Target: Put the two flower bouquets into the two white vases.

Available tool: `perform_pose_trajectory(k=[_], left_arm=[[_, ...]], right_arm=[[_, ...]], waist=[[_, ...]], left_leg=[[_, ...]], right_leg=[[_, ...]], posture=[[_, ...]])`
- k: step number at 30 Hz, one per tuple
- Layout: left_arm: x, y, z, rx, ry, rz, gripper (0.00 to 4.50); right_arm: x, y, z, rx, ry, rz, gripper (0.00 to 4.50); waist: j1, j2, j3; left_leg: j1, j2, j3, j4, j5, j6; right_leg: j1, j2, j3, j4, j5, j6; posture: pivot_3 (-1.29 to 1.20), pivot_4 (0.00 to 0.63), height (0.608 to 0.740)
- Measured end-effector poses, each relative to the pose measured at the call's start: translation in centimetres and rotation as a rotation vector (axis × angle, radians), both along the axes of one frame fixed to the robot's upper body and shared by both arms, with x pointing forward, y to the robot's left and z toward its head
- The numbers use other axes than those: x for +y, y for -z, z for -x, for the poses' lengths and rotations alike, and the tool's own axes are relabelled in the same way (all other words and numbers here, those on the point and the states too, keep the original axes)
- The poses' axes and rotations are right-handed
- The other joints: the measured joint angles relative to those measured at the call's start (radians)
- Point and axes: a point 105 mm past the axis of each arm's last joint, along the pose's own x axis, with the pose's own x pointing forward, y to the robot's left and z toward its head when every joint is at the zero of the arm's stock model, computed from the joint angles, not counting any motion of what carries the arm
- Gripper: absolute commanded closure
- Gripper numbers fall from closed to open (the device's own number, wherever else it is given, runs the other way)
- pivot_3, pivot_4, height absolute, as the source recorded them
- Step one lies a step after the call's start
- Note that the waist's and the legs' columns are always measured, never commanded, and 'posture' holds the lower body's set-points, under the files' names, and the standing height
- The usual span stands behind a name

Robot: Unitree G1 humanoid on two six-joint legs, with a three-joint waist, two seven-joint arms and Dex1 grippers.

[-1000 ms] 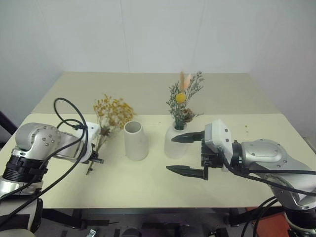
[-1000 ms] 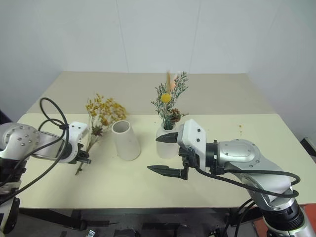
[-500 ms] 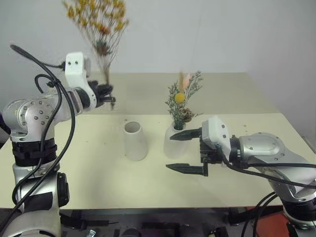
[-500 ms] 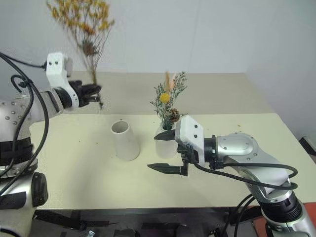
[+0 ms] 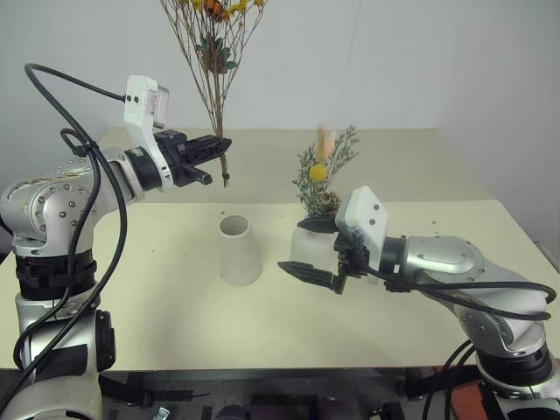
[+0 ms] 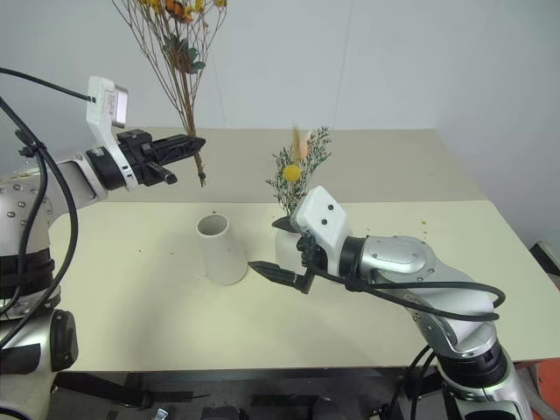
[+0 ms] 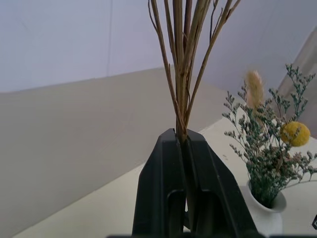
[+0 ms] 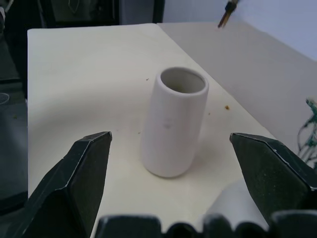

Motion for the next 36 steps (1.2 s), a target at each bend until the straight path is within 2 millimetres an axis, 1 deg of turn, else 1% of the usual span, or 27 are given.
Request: perform_pose_trajectory(k=[3,7,11,18,22,28,31,33,36], left_arm=[[-0.5,0.9,0.3,0.029,0.052,0.038,4.49],[-0.6,2.0,0.7,0.049,0.074,0.041,4.49],[-0.7,2.7,1.6,-0.011,0.106,0.021,4.49],[-0.2,4.4,2.0,-0.040,0.087,-0.029,4.49],[-0.1,5.7,2.1,-0.019,0.085,-0.045,4.49],[-0.4,6.1,2.7,-0.030,0.092,-0.058,4.49],[-0.2,6.6,2.6,-0.018,0.078,-0.061,3.75],[-0.2,6.6,2.5,-0.019,0.070,-0.065,3.07],[0.1,7.0,2.4,-0.008,0.054,-0.071,2.22]], right_arm=[[0.2,0.1,0.1,0.009,0.009,-0.002,0.00],[0.1,0.1,-0.1,0.011,0.026,-0.002,0.00],[0.1,0.1,0.0,0.008,0.028,-0.002,0.00],[0.2,0.3,0.2,0.008,0.019,0.001,0.00],[0.3,0.4,0.3,0.010,0.015,0.002,0.00],[0.3,0.6,0.4,0.018,0.008,0.005,0.00],[0.4,0.6,0.4,0.019,0.007,0.005,0.00],[0.4,0.6,0.4,0.020,0.007,0.005,0.00],[0.3,0.7,0.5,0.024,0.006,0.004,0.00]], waist=[[0.001,0.000,0.000],[-0.002,0.000,0.000],[-0.005,0.000,0.000],[-0.001,0.000,0.000],[-0.001,0.000,0.000],[-0.001,0.000,0.000],[-0.001,0.000,0.000],[-0.001,0.000,0.000],[-0.002,0.000,0.000]], left_leg=[[0.000,0.000,0.000,0.000,0.000,0.000],[0.000,0.000,0.000,0.000,0.000,0.000],[0.000,0.000,0.000,0.000,0.000,0.000],[0.000,0.000,0.000,0.000,0.000,0.000],[0.000,0.000,0.000,0.000,0.000,0.000],[0.001,0.000,0.000,0.000,0.000,0.000],[0.001,0.000,0.000,0.000,0.000,0.000],[0.001,0.000,0.000,0.000,0.000,0.000],[0.000,0.000,0.000,0.000,0.000,0.000]], right_leg=[[0.000,0.000,0.000,0.000,0.000,0.000],[0.000,0.000,0.000,0.000,0.000,0.000],[0.000,0.000,0.000,0.000,0.000,0.000],[0.000,0.000,0.000,0.000,0.000,0.000],[0.000,0.000,0.000,0.000,0.000,0.000],[0.000,0.000,0.000,0.000,0.000,0.000],[0.000,0.000,0.000,0.000,0.000,0.000],[0.000,0.000,0.000,0.000,0.000,0.000],[0.000,0.000,0.000,0.000,0.000,0.000]], posture=[[0.00,0.150,0.740],[0.00,0.150,0.740],[0.00,0.150,0.740],[0.00,0.150,0.740],[0.00,0.150,0.740],[0.00,0.150,0.740],[0.00,0.150,0.740],[0.00,0.150,0.740],[0.00,0.150,0.740]])
